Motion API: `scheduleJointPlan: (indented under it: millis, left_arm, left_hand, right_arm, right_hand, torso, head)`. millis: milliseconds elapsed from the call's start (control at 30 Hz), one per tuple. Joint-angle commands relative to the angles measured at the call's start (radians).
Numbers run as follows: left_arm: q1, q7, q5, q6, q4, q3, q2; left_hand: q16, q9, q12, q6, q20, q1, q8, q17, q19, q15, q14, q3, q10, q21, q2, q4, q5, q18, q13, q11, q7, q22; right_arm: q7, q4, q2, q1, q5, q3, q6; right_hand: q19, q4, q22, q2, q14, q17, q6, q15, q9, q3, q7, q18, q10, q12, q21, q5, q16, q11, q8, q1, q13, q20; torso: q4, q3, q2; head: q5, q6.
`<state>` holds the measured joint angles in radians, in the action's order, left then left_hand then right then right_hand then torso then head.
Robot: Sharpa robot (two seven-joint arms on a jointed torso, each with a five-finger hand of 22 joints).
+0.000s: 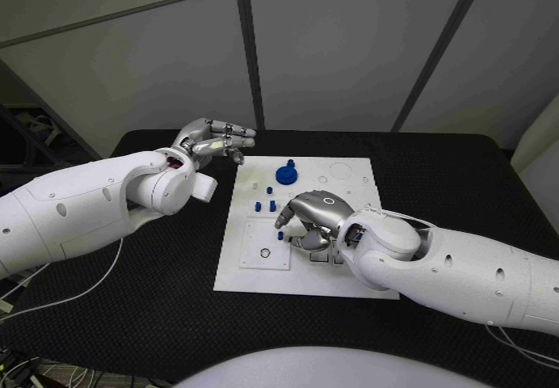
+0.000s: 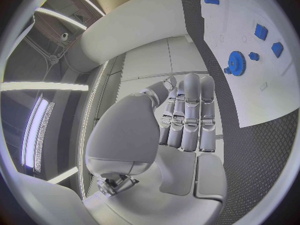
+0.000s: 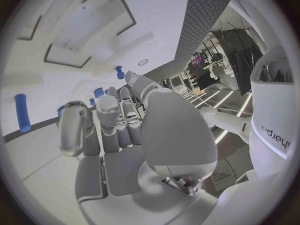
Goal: Assemble the parts on the task board
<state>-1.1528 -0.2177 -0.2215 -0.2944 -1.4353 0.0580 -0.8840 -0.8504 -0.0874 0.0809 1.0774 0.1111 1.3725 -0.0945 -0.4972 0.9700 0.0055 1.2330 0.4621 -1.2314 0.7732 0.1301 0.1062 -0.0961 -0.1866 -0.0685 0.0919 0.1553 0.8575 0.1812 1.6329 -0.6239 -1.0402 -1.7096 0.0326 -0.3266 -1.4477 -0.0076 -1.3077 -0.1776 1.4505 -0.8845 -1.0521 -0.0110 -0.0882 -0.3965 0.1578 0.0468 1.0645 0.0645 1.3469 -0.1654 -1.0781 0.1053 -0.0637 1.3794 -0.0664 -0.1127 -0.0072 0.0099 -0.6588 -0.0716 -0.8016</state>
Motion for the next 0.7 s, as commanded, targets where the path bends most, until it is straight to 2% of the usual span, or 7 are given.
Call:
scheduleJointPlan:
  millis: [33,100,167,233,367,467,700]
  left_arm:
    - [-0.001,0.001,0.004,0.014,0.002,0.001,-0.001]
    - [-0.001,0.002,0.004,0.015,0.003,0.001,-0.001]
    - [-0.001,0.002,0.004,0.016,0.003,0.001,-0.002]
    - [-0.001,0.002,0.004,0.018,0.003,0.001,-0.002]
    - [-0.001,0.001,0.004,0.022,0.002,0.000,-0.002]
    - [0.000,-0.003,0.004,0.024,0.001,0.000,-0.002]
    - [0.000,-0.008,0.004,0.025,-0.001,0.000,-0.002]
  left_hand:
    - [0.004,0.001,-0.004,0.000,0.003,-0.002,0.003,0.001,0.000,0.002,0.000,-0.003,0.008,-0.003,-0.005,0.004,0.007,0.004,0.001,-0.002,0.003,-0.001]
    - [0.004,0.001,-0.004,0.000,0.003,-0.002,0.003,0.001,0.000,0.002,0.000,-0.003,0.008,-0.003,-0.005,0.004,0.007,0.004,0.001,-0.002,0.003,-0.001]
    - [0.005,0.001,-0.004,0.000,0.004,-0.002,0.003,0.001,0.000,0.002,0.000,-0.003,0.009,-0.003,-0.006,0.004,0.008,0.004,0.001,-0.002,0.004,-0.002]
    - [0.005,0.001,-0.004,0.000,0.004,-0.002,0.003,0.001,0.000,0.002,0.000,-0.003,0.009,-0.003,-0.006,0.004,0.008,0.004,0.001,-0.002,0.004,-0.002]
    - [0.005,0.001,-0.004,0.001,0.004,-0.003,0.003,0.001,0.000,0.002,0.000,-0.003,0.008,-0.004,-0.007,0.004,0.009,0.004,0.001,-0.002,0.004,-0.002]
    - [0.005,0.001,-0.004,0.001,0.004,-0.003,0.003,0.001,0.000,0.002,0.000,-0.003,0.008,-0.004,-0.007,0.004,0.009,0.004,0.001,-0.002,0.004,-0.002]
    - [0.006,0.001,-0.004,0.002,0.004,-0.003,0.003,0.001,0.000,0.002,0.001,-0.003,0.008,-0.004,-0.009,0.003,0.010,0.004,0.001,-0.002,0.003,-0.002]
  right_arm:
    - [-0.040,0.038,-0.035,-0.001,0.044,-0.001,-0.117]
    - [-0.040,0.059,-0.064,-0.002,0.058,-0.006,-0.131]
    - [-0.032,0.070,-0.089,-0.002,0.070,-0.026,-0.127]
    - [-0.018,0.071,-0.115,-0.008,0.080,-0.045,-0.104]
    - [0.006,0.057,-0.152,-0.032,0.086,-0.069,-0.031]
    - [0.023,0.043,-0.169,-0.048,0.077,-0.077,0.021]
    - [0.090,0.022,-0.176,-0.062,0.046,-0.083,0.140]
  right_hand:
    - [0.004,0.001,-0.083,-0.008,-0.004,0.006,0.003,0.000,0.001,0.007,0.002,0.013,-0.003,0.007,-0.004,0.005,0.004,0.000,-0.001,0.000,-0.001,-0.003]
    - [0.003,0.001,-0.083,-0.004,-0.003,0.008,0.001,0.000,0.001,0.007,0.002,0.013,-0.001,0.010,-0.005,0.001,0.004,-0.001,-0.002,0.001,-0.002,-0.003]
    - [0.001,0.001,-0.084,0.000,-0.002,0.008,-0.001,0.001,0.002,0.007,0.001,0.013,0.004,0.014,-0.004,-0.004,0.003,-0.002,-0.002,0.003,-0.003,-0.003]
    - [-0.001,0.001,-0.086,0.002,-0.001,0.006,-0.002,0.001,0.002,0.007,0.001,0.012,0.007,0.016,-0.001,-0.005,0.000,-0.002,-0.003,0.003,-0.004,-0.003]
    - [-0.010,0.003,-0.096,-0.002,0.009,-0.025,0.005,0.002,0.005,0.016,-0.003,0.009,0.008,0.016,0.012,0.003,-0.026,-0.004,0.001,-0.002,-0.003,-0.003]
    - [-0.017,0.003,-0.105,-0.005,0.014,-0.038,0.010,0.003,0.007,0.022,-0.007,0.006,0.011,0.016,0.023,0.008,-0.040,-0.006,0.001,-0.002,-0.003,-0.002]
    - [-0.016,0.011,-0.100,-0.006,0.015,-0.033,0.015,0.000,0.013,0.060,-0.007,0.007,-0.025,-0.002,0.016,0.022,-0.048,-0.001,0.000,0.003,0.002,-0.004]
  torso:
    - [-0.0011,-0.0001,0.001]
    - [-0.0018,-0.0002,0.001]
    - [-0.0021,-0.0007,0.001]
    - [-0.0036,-0.0004,0.001]
    - [-0.0039,-0.0007,0.000]
    - [-0.0033,-0.0019,0.000]
    - [-0.0010,-0.0012,-0.001]
  head:
    - [0.001,0.002]
    - [0.005,0.007]
    - [0.008,0.010]
    - [0.011,0.015]
    - [0.016,0.020]
    - [0.022,0.023]
    - [0.028,0.024]
